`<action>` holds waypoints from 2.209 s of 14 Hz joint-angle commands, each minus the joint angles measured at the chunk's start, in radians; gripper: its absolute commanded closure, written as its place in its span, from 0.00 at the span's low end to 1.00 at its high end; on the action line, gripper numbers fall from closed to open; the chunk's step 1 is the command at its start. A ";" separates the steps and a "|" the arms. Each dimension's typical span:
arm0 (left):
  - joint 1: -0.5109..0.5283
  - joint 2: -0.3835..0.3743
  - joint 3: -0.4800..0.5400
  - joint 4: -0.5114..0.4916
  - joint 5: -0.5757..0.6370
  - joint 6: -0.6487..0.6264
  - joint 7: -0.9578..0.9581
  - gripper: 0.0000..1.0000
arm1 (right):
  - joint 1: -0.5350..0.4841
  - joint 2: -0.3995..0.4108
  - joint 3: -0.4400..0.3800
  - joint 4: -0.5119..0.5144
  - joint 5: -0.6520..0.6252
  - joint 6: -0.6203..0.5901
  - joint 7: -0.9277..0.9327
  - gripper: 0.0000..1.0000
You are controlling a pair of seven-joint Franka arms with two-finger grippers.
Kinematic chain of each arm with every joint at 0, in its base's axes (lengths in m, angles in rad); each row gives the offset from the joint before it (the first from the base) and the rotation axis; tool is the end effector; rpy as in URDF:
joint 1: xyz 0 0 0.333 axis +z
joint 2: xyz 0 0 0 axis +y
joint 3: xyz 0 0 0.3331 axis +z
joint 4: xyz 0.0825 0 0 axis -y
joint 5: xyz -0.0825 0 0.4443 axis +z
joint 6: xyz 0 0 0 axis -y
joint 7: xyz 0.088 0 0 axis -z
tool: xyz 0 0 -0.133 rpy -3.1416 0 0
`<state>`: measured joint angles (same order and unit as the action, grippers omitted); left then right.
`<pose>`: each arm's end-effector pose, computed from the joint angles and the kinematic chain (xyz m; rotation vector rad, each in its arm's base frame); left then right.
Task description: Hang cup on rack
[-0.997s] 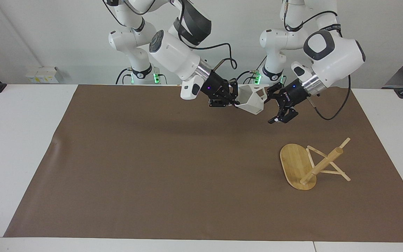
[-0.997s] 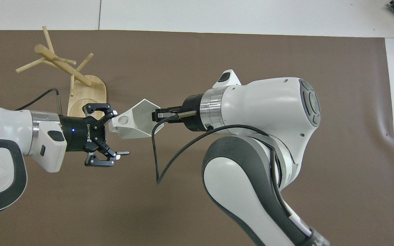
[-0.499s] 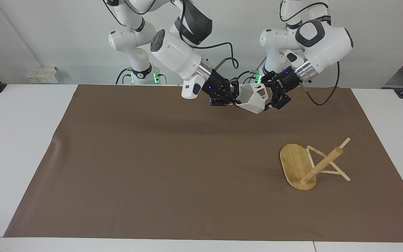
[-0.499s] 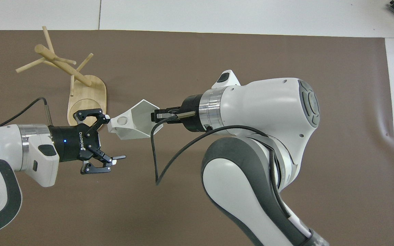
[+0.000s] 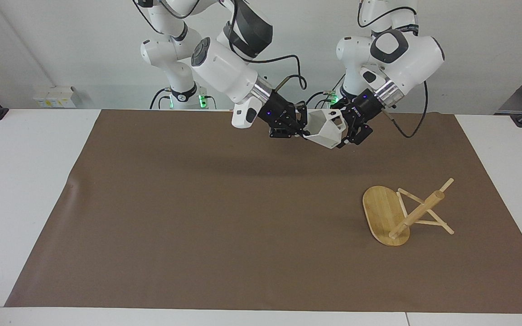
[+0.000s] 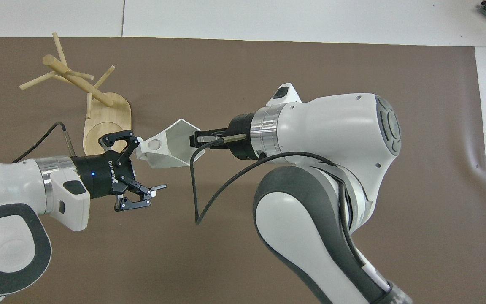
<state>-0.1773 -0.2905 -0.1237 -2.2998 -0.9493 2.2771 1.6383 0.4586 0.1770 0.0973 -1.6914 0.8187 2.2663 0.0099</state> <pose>0.5134 -0.1991 0.4710 1.9623 -1.6431 0.9017 0.6010 0.4076 0.5214 -2.3204 -0.1446 -0.1861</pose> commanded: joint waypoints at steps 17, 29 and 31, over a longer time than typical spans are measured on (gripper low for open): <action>-0.019 -0.018 0.013 -0.027 -0.103 0.101 0.046 0.00 | -0.026 0.009 0.009 0.042 -0.007 -0.004 0.030 1.00; -0.027 -0.013 0.009 -0.024 -0.160 0.131 0.037 0.00 | -0.034 0.010 0.007 0.053 0.114 -0.019 0.033 1.00; -0.027 -0.013 0.009 -0.027 -0.160 0.130 0.037 0.00 | -0.034 0.010 0.007 0.053 0.126 -0.022 0.033 1.00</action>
<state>-0.1804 -0.2904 -0.1229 -2.3013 -1.0834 2.3760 1.6590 0.4373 0.1794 0.0970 -1.6594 0.9247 2.2659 0.0155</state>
